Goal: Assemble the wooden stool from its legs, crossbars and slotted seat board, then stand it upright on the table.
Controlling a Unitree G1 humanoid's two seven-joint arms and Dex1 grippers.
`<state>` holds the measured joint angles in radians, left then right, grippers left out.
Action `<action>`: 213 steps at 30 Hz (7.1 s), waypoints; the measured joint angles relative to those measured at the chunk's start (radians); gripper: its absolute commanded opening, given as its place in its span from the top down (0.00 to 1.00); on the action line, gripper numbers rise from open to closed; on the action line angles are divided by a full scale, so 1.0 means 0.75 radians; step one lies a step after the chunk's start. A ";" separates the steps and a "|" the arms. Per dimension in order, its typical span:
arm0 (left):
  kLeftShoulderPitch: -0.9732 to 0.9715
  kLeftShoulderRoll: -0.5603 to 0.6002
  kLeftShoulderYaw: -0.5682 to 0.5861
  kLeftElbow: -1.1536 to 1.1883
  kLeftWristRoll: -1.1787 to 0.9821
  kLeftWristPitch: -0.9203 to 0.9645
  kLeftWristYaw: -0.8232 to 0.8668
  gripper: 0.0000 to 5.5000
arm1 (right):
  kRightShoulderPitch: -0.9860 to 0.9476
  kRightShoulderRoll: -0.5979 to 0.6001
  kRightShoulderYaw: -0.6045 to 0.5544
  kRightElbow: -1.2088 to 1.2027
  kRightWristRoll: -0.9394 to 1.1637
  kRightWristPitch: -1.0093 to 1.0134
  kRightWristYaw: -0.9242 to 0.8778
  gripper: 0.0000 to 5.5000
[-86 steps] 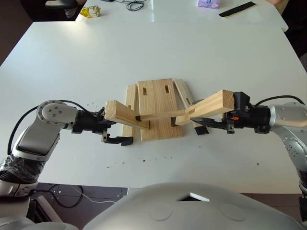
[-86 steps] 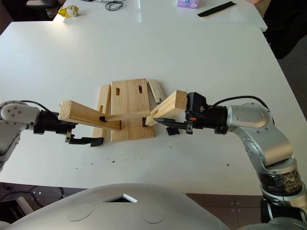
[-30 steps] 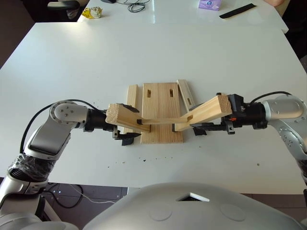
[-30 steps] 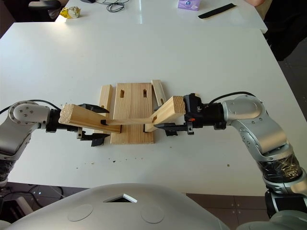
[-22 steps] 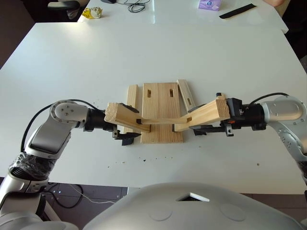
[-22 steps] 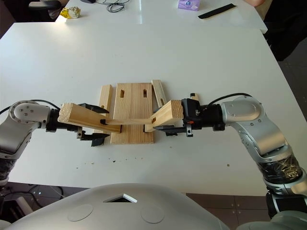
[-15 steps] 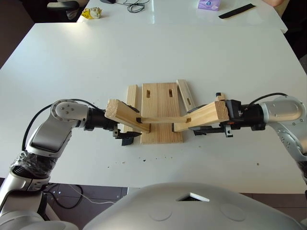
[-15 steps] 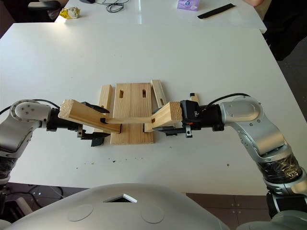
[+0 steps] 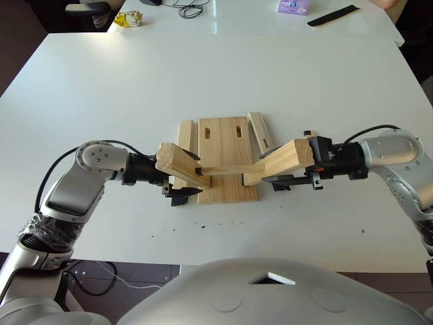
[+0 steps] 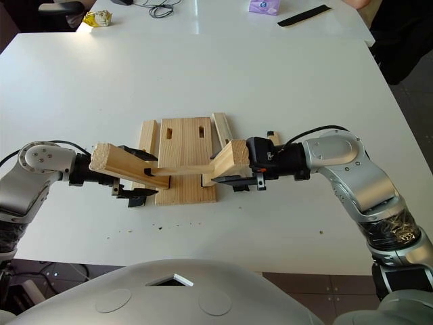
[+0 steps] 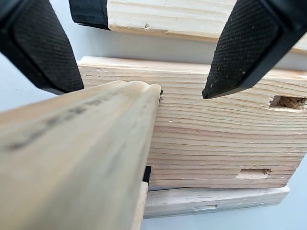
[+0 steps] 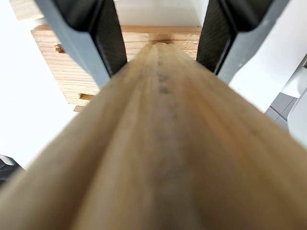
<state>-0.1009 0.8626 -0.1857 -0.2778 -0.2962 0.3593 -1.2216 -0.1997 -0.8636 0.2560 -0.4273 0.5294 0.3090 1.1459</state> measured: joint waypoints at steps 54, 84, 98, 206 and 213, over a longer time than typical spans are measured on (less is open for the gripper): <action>-0.044 -0.060 0.289 0.277 -0.012 -0.137 0.176 0.21 | 0.051 0.096 -0.243 0.013 -0.055 0.481 -0.185 0.45; -0.507 -0.228 0.685 -0.297 -1.323 0.725 0.985 0.39 | -0.552 0.565 -0.596 -0.387 0.966 0.799 -1.405 0.63; -0.224 -0.342 0.401 -0.350 -0.863 0.358 0.935 0.39 | -0.065 0.582 -0.346 -0.378 0.605 0.583 -1.300 0.63; 0.187 -0.314 0.058 0.450 0.501 -0.734 0.800 0.39 | 0.459 0.525 -0.245 0.187 -0.616 0.086 -0.936 0.63; 0.130 -0.329 0.070 0.414 0.471 -0.664 0.780 0.39 | 0.461 0.545 -0.248 0.037 -0.601 0.156 -0.948 0.63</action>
<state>-0.0033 0.6158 -0.1329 0.0328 0.0568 -0.1389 -0.6369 0.1461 -0.4550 0.0699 -0.3994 0.0785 0.4260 0.4352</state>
